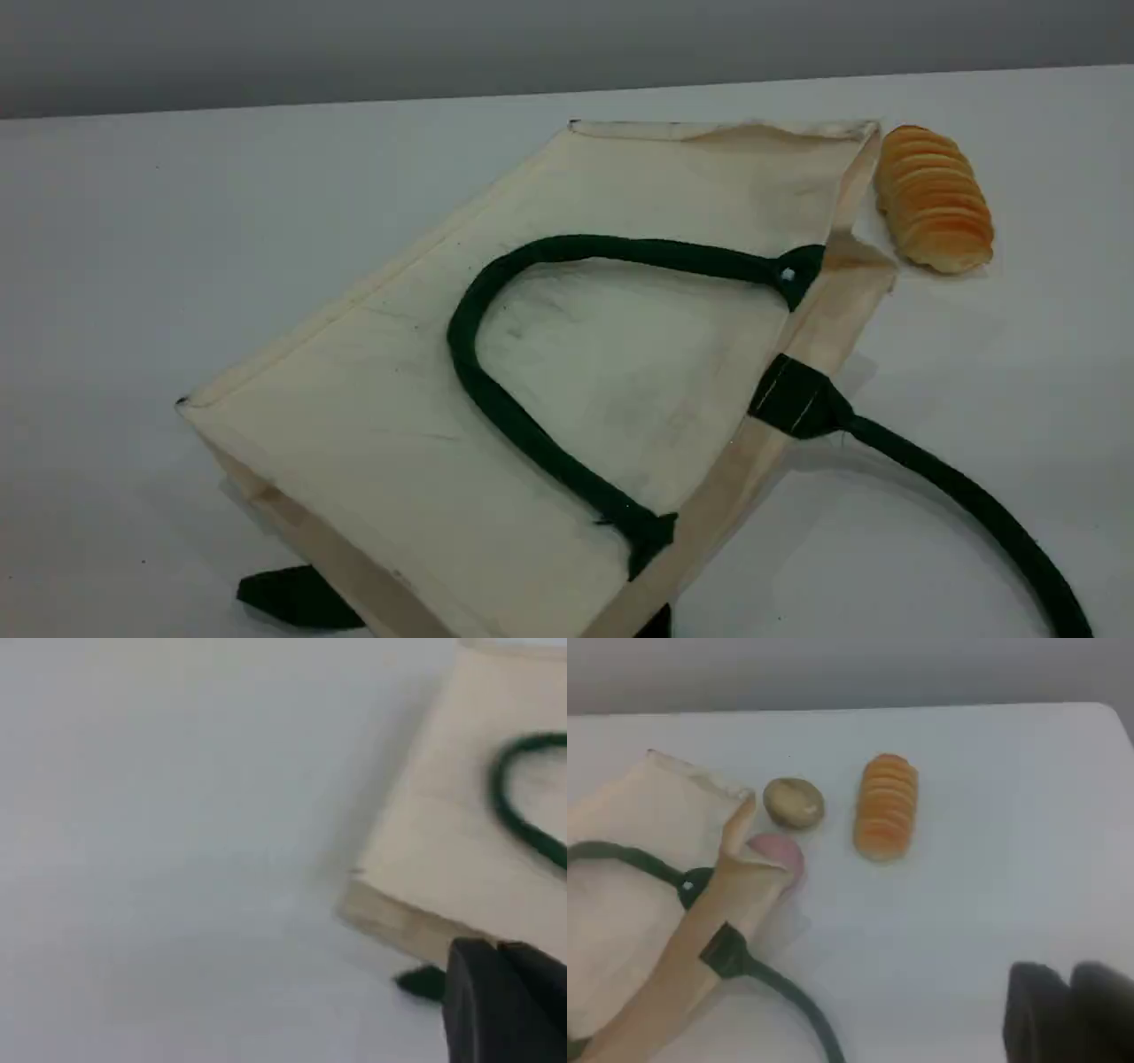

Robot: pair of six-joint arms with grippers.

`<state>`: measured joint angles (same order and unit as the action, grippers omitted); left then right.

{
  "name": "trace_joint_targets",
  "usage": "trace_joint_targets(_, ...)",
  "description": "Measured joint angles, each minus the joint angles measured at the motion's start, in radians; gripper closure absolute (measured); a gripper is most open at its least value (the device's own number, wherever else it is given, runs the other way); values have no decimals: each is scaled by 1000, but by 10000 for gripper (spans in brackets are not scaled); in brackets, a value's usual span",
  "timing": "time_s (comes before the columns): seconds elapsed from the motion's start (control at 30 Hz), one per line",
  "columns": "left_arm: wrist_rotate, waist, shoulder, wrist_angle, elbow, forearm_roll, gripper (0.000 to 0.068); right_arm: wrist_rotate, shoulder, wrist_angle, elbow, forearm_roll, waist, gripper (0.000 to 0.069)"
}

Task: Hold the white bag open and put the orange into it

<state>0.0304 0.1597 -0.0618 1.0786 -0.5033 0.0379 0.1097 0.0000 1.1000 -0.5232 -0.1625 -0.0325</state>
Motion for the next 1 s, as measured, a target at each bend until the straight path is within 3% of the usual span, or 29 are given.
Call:
trace_joint_targets(0.1,0,-114,30,0,0,-1,638,0,0,0,0,0,1,605)
trace_joint_targets(0.2,-1,-161,63,2,-1,-1,633,0,0,0,0,0,1,601)
trace_joint_targets(0.43,-1,-137,62,1,-1,-4,624,0,0,1,0,1,2,593)
trace_joint_targets(1.0,0,-137,62,0,-1,-4,604,0,0,1,0,1,2,570)
